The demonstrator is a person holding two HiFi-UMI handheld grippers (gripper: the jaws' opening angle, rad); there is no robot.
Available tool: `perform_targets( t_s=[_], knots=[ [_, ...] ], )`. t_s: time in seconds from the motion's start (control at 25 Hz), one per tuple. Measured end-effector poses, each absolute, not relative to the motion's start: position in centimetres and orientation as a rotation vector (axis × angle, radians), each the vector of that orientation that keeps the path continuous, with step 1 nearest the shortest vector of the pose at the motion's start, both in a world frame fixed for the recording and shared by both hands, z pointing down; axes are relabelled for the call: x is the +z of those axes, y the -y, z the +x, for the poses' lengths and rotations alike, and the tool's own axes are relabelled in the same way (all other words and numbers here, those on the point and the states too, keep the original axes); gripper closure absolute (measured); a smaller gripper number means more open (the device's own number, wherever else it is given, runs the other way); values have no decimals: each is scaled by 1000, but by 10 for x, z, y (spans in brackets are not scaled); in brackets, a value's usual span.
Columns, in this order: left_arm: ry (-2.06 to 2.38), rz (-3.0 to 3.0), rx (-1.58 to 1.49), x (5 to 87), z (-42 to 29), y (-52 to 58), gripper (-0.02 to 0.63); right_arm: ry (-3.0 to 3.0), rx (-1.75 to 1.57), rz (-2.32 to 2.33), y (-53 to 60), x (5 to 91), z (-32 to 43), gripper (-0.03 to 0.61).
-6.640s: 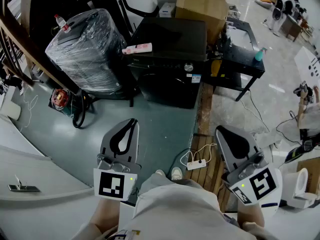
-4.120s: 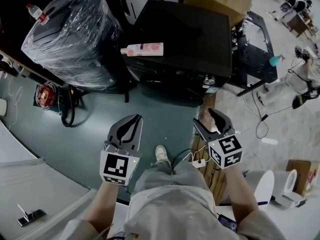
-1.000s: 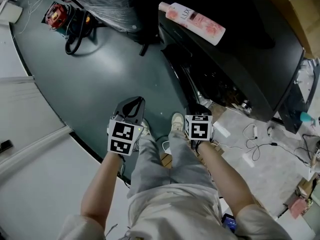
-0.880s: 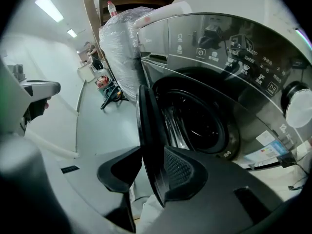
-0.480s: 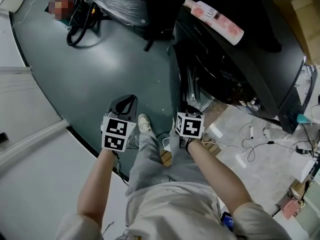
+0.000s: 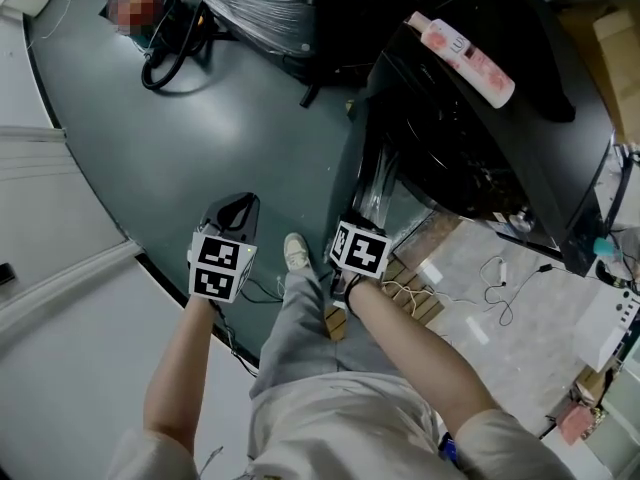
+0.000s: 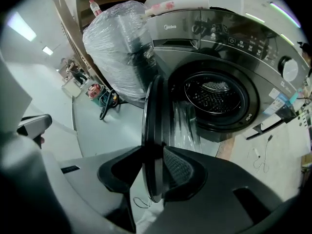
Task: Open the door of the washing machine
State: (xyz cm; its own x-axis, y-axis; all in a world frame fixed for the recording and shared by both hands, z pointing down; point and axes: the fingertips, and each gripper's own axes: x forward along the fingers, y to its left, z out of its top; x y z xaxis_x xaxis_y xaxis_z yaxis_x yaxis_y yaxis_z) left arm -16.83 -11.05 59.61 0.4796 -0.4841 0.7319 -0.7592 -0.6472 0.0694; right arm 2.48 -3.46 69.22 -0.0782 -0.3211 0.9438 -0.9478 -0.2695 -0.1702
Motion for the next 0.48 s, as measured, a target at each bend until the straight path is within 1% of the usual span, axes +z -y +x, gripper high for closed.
perform_targets(
  t_s=[0.48],
  knots=[
    [1099, 2353, 1027, 597, -218, 148, 586, 1330, 1498, 1676, 66, 696, -41, 411]
  ],
)
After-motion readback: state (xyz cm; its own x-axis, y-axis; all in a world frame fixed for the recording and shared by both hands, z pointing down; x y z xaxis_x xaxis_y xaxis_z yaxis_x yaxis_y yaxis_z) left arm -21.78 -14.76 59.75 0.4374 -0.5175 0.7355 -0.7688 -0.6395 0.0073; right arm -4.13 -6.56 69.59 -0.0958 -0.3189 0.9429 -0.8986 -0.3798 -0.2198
